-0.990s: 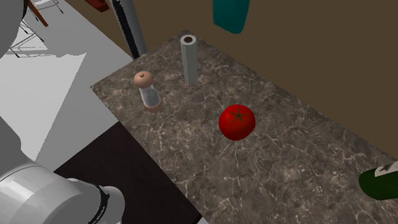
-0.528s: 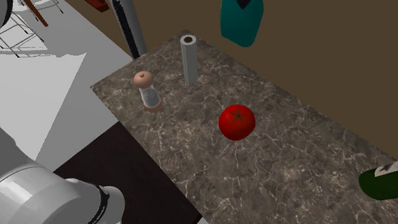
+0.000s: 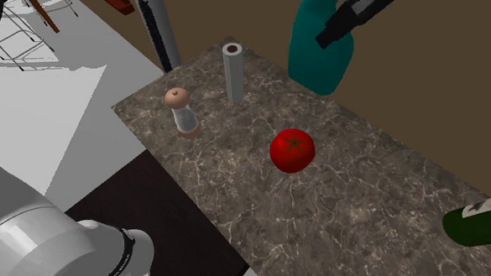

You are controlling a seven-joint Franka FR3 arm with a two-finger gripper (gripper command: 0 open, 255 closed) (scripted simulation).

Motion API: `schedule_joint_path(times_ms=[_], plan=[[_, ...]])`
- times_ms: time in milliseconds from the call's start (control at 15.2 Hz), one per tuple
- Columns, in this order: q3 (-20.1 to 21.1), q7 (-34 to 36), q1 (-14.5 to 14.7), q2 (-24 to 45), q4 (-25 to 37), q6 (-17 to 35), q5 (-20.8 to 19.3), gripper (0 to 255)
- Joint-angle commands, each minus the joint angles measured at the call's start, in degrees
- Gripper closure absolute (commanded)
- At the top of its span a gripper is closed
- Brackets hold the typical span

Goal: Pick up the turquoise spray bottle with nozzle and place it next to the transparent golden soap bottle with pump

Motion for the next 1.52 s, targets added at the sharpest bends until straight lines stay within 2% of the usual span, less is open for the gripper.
schedule_joint_path(times_ms=[0,462,858,1056,1254,1386,1452], plan=[[-1.1,-2.8,-2.2,0.7,0.7,-1.7,-0.1,255],[-4.3,-13.1,-11.1,4.5,4.9,-8.0,0.1,255],[-5.6,-22.5,-22.5,11.2,12.7,-14.7,2.4,255],[-5.2,-26.7,-29.9,15.4,18.5,-18.4,4.3,255],[-4.1,-30.0,-38.6,20.4,26.4,-22.6,7.1,255],[-2.6,-31.2,-45.8,24.4,33.9,-26.0,9.9,255],[-1.2,-31.0,-50.4,27.1,39.3,-28.2,12.0,255]])
